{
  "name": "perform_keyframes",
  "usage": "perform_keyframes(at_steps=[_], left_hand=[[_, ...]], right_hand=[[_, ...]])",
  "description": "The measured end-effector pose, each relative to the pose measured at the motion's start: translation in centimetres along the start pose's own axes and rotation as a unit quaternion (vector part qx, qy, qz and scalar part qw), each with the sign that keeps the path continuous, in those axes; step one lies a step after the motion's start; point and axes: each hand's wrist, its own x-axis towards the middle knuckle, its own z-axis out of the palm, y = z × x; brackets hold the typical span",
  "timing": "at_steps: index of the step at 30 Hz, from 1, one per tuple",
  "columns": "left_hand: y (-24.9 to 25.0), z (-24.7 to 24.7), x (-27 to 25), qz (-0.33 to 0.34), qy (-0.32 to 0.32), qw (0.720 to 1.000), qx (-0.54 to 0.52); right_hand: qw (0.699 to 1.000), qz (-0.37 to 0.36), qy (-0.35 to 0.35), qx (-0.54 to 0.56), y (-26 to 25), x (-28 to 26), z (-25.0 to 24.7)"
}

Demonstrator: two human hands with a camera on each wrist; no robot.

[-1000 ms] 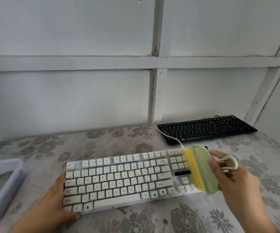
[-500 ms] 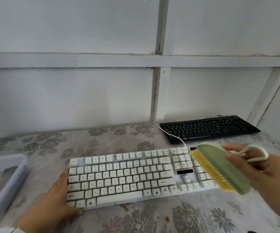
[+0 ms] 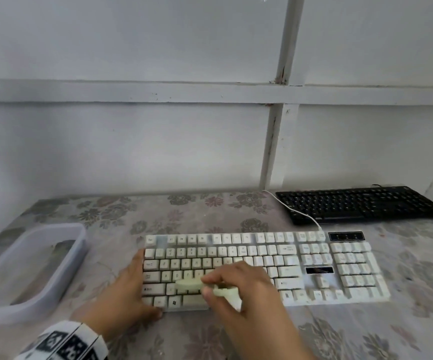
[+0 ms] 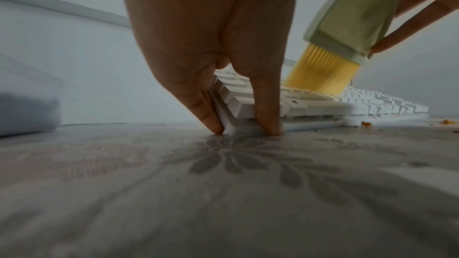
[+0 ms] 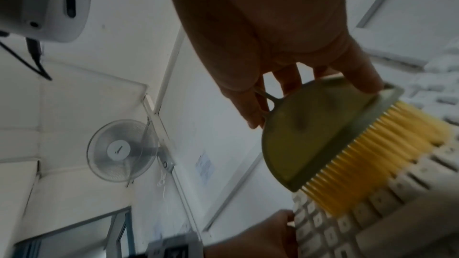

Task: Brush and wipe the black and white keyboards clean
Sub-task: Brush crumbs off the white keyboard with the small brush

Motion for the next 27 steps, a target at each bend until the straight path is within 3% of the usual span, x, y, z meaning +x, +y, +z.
perform_keyframes(at_steps=[6, 12, 18, 23, 27], left_hand=[[0.4, 0.1, -0.1, 0.008, 0.014, 1.000, 0.014], [0.4, 0.0, -0.3, 0.001, 0.010, 1.000, -0.001], [1.8, 0.0, -0.6, 0.007, 0.063, 0.998, -0.024], [0.5, 0.3, -0.2, 0.016, 0.027, 0.999, -0.025], [0.2, 0.3, -0.2, 0.007, 0.024, 1.000, 0.002]], right_hand=[[1.000, -0.003, 0.030, -0.010, 0.5, -0.7, 1.3], [0.985, -0.061, 0.160, -0.039, 0.9, -0.9, 3.5], [0.972, -0.108, 0.168, -0.124, -1.7, -0.7, 6.8], [0.972, -0.061, 0.196, -0.111, 0.2, -0.8, 6.4], [0.965, -0.073, 0.221, -0.124, -0.3, -0.7, 5.7]])
